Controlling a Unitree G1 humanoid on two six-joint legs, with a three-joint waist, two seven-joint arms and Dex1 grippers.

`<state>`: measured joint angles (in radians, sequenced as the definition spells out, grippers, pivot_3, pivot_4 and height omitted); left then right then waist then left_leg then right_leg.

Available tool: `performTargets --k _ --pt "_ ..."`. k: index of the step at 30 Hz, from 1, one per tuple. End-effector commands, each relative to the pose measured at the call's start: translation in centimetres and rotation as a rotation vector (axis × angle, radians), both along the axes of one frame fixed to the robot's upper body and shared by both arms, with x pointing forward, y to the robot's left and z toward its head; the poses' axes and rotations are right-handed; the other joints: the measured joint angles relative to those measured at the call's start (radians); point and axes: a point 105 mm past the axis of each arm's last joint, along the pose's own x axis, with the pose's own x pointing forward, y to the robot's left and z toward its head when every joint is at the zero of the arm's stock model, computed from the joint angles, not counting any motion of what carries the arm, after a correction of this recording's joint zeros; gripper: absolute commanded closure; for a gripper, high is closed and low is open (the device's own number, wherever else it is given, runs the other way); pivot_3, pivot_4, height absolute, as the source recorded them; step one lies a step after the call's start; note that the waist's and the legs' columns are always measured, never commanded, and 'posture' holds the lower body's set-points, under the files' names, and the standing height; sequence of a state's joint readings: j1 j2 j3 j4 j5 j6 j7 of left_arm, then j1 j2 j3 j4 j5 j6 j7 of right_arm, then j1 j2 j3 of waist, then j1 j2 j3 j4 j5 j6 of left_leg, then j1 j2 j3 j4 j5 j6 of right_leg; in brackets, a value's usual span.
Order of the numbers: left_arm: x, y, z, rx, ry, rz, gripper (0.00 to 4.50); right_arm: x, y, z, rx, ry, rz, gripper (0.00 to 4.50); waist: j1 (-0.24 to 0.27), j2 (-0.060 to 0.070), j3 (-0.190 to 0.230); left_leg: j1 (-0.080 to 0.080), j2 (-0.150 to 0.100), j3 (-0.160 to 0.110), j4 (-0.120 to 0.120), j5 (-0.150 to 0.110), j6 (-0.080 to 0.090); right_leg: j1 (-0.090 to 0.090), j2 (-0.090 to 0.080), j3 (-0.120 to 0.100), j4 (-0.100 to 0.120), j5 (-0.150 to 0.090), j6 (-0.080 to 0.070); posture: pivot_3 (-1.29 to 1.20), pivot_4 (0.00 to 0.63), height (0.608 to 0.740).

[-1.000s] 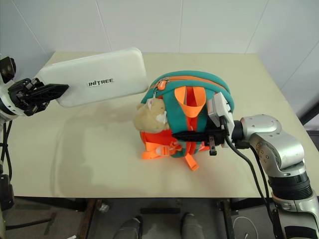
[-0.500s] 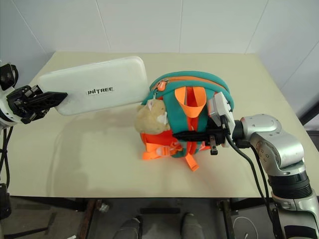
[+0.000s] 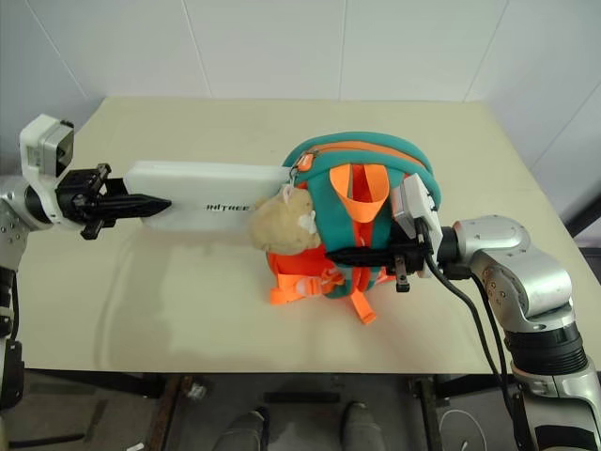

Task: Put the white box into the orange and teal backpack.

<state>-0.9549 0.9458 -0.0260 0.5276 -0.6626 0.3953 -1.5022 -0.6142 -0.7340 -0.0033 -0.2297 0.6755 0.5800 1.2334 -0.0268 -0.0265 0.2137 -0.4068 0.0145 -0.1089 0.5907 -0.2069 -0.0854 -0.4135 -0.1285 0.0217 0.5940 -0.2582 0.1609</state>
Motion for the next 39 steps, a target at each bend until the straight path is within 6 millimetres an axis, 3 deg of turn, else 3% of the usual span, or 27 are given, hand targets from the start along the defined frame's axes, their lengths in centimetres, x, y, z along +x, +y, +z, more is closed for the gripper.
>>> performTargets --k 1,7,17,23,26,30,36,39 --pt "-0.8 -1.1 1.0 0.068 -0.057 -0.108 3.18 -0.3 0.4 0.9 0.008 -0.055 0.020 4.50 0.000 0.000 0.000 0.000 0.000 0.000 0.000 0.000 0.000 0.000 0.000 0.000 0.000 0.000 0.000 0.00 0.150 0.740" --pt "1.4 -4.4 1.1 0.160 -0.089 -0.051 3.18 -0.3 0.7 0.8 0.009 -0.059 0.031 4.50 0.000 0.000 0.000 0.000 0.000 0.000 0.000 0.000 0.000 0.000 0.000 0.000 0.000 0.000 0.000 0.00 0.150 0.740" --pt "4.2 -11.6 -0.7 0.195 -0.078 -0.024 3.18 -0.3 1.1 0.9 0.014 -0.067 0.040 4.50 0.000 0.000 0.000 0.000 0.000 0.000 0.002 0.000 0.000 0.000 0.001 0.002 0.001 0.000 0.001 0.00 0.150 0.740" --pt "4.7 -16.2 -2.3 0.171 -0.032 -0.042 3.18 -0.3 1.4 0.9 0.016 -0.066 0.039 4.50 0.003 0.000 0.000 0.000 -0.001 0.000 0.004 0.000 0.000 0.002 0.001 0.003 0.001 0.001 0.003 0.00 0.150 0.740" --pt "4.4 -17.3 -1.8 0.128 -0.042 -0.074 3.18 -0.2 1.4 1.0 0.018 -0.068 0.036 4.50 0.003 0.000 0.000 0.000 -0.001 0.000 0.005 0.000 0.000 0.002 0.001 0.004 0.001 0.002 0.003 0.00 0.150 0.740" --pt "3.0 -16.9 -0.8 0.091 -0.012 -0.150 1.93 -0.3 1.4 1.1 0.026 -0.070 0.029 4.50 -0.005 0.000 0.000 0.000 -0.001 0.001 0.004 0.000 0.000 0.001 0.001 0.005 0.000 0.002 0.003 0.00 0.150 0.740" --pt "2.3 -13.9 0.9 0.079 -0.052 -0.119 0.17 -0.3 1.3 1.0 0.028 -0.067 0.015 4.50 -0.004 0.001 0.000 0.000 -0.001 0.001 0.004 0.000 0.001 0.000 0.002 0.007 0.000 0.002 0.003 0.00 0.150 0.740" --pt "2.1 -12.1 1.1 0.108 -0.098 -0.076 0.04 -0.3 1.4 0.9 0.029 -0.066 0.014 4.50 -0.004 0.001 0.000 0.000 -0.001 0.002 0.003 -0.001 0.001 0.000 0.003 0.008 0.000 0.002 0.003 0.00 0.150 0.740"
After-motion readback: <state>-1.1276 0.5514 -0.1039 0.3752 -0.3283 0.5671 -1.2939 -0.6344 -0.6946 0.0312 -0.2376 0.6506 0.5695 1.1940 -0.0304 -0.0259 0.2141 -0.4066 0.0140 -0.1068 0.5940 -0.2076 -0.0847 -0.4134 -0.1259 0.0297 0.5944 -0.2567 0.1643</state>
